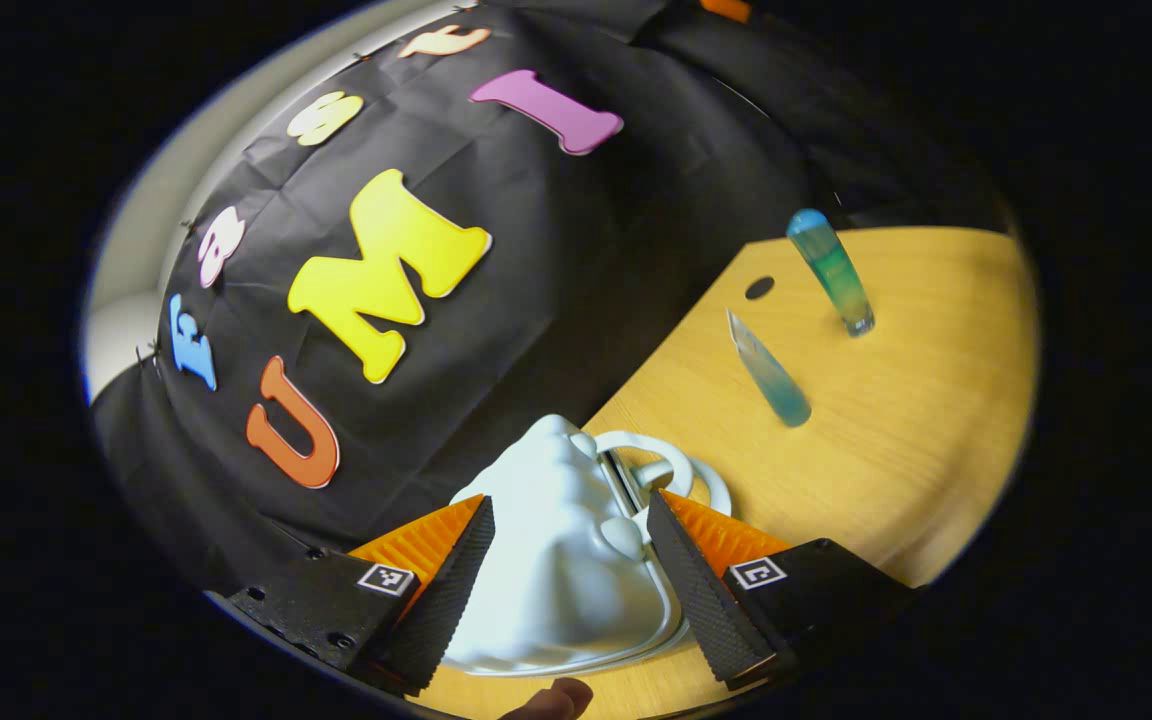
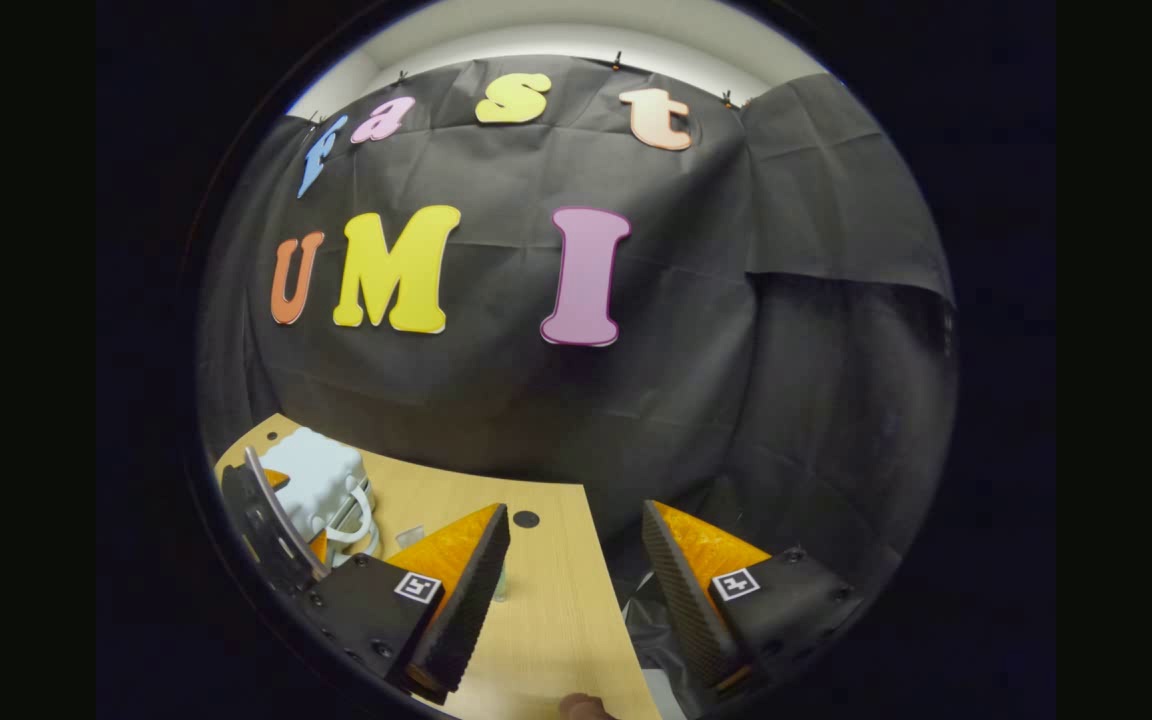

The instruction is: First open the suitcase, pack the skin care products into it, and then close the suitcase.

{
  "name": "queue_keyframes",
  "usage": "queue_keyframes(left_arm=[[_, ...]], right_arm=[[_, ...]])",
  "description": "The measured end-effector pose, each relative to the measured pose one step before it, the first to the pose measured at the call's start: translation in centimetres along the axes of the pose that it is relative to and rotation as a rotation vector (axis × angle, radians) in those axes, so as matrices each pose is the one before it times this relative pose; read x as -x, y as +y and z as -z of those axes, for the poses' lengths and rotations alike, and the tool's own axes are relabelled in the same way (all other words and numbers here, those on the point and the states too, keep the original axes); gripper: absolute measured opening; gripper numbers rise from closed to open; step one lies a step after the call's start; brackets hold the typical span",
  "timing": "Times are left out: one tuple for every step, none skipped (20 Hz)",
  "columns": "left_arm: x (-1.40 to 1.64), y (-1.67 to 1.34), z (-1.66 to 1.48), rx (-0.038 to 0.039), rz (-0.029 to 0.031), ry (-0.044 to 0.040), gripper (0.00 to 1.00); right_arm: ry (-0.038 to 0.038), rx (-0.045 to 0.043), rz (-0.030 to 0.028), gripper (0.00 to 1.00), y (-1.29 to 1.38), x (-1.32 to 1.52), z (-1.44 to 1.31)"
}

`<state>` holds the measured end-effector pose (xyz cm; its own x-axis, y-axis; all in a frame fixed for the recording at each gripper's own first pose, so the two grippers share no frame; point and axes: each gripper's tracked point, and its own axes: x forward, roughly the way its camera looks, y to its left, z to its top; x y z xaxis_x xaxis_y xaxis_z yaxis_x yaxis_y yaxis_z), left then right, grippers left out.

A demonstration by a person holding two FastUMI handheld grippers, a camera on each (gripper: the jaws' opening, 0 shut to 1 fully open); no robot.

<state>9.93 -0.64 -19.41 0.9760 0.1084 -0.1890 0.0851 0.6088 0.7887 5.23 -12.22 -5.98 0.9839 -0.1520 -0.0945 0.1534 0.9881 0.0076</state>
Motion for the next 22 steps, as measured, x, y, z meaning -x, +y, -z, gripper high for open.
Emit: queue_keyframes(left_arm=[[-0.206,-0.758,0.106,-0.05570,-0.00168,0.00303,0.98],[-0.107,-0.452,0.011,-0.04955,-0.01164,0.00902,0.98],[-0.246,-0.793,-0.092,-0.03205,0.00308,-0.00479,0.98],[-0.271,-0.904,-0.266,-0.03147,0.00904,0.00164,0.98],[-0.481,-0.329,-0.395,-0.04409,0.00081,0.00656,0.98],[-0.302,-0.167,-0.089,-0.04279,-0.00024,0.00814,0.97],[-0.333,-0.401,0.024,-0.02508,0.00360,0.01390,0.97],[-0.376,-0.592,0.003,-0.02499,0.00585,0.00878,0.97],[-0.510,-0.165,0.148,-0.03126,-0.00089,0.00950,0.97],[-0.477,-0.093,-0.025,-0.02862,0.00047,0.00594,0.96],[-0.915,0.358,0.120,-0.02301,-0.00007,0.00180,0.96],[-0.604,0.192,-0.020,-0.02649,-0.01001,0.00380,0.96],[-0.284,0.025,-0.129,-0.02335,-0.00399,0.00072,0.96],[-0.134,0.197,-0.132,-0.02480,-0.01208,0.00007,0.93],[-0.210,0.282,-0.125,-0.02662,-0.00981,-0.00021,0.90],[-0.269,0.128,-0.044,-0.02067,-0.00150,0.00371,0.81],[-0.208,-0.135,-0.118,-0.01235,0.00946,0.00268,0.75],[-0.102,-0.243,-0.054,-0.00822,0.00732,0.00654,0.67],[-0.003,-0.393,0.144,-0.00458,0.01863,0.00925,0.63],[-0.355,-0.538,0.125,-0.00604,0.02714,0.01289,0.56],[0.118,-0.485,0.339,-0.00238,0.02300,0.01531,0.48],[0.048,0.003,0.201,-0.00076,0.00582,0.00966,0.34]], right_arm=[[0.00690,-0.00514,-0.00055,0.80,-0.279,-0.383,0.423],[0.00882,-0.00427,-0.00614,0.79,-0.087,-0.347,0.474],[0.00964,-0.00184,-0.00586,0.80,-0.097,-0.432,0.375],[0.00763,-0.00210,-0.00546,0.80,-0.196,-0.344,0.469],[0.00865,-0.00340,-0.00810,0.80,-0.154,-0.324,0.386],[0.00882,-0.00312,-0.00516,0.80,-0.318,-0.431,0.491],[0.00839,-0.00500,-0.00584,0.80,-0.277,-0.389,0.414],[0.00947,-0.00661,-0.00309,0.80,-0.317,-0.273,0.495],[0.01218,-0.00699,-0.00457,0.80,-0.292,-0.319,0.453],[0.01299,-0.00725,-0.00401,0.80,-0.258,-0.278,0.626],[0.01141,-0.00796,-0.00266,0.80,-0.314,-0.348,0.443],[0.01060,-0.00539,-0.00337,0.80,-0.331,-0.191,0.531],[0.01541,-0.00005,0.00277,0.80,-0.415,-0.323,0.509],[0.01305,-0.00316,0.00286,0.80,-0.360,-0.160,0.482],[0.00914,-0.00343,0.00415,0.80,-0.325,-0.123,0.282],[0.00208,-0.00273,0.00531,0.80,-0.364,0.081,0.130],[-0.00298,-0.00111,0.00357,0.80,-0.230,0.119,-0.058],[-0.00705,0.00161,0.00451,0.80,-0.139,0.133,-0.104],[-0.00599,0.00402,-0.00042,0.80,-0.070,0.140,-0.128],[-0.00330,0.00602,0.00093,0.80,0.030,0.248,0.027],[0.00015,0.00999,0.00750,0.80,-0.131,0.203,0.044],[0.00038,0.00496,0.01115,0.79,-0.214,0.253,0.114]])
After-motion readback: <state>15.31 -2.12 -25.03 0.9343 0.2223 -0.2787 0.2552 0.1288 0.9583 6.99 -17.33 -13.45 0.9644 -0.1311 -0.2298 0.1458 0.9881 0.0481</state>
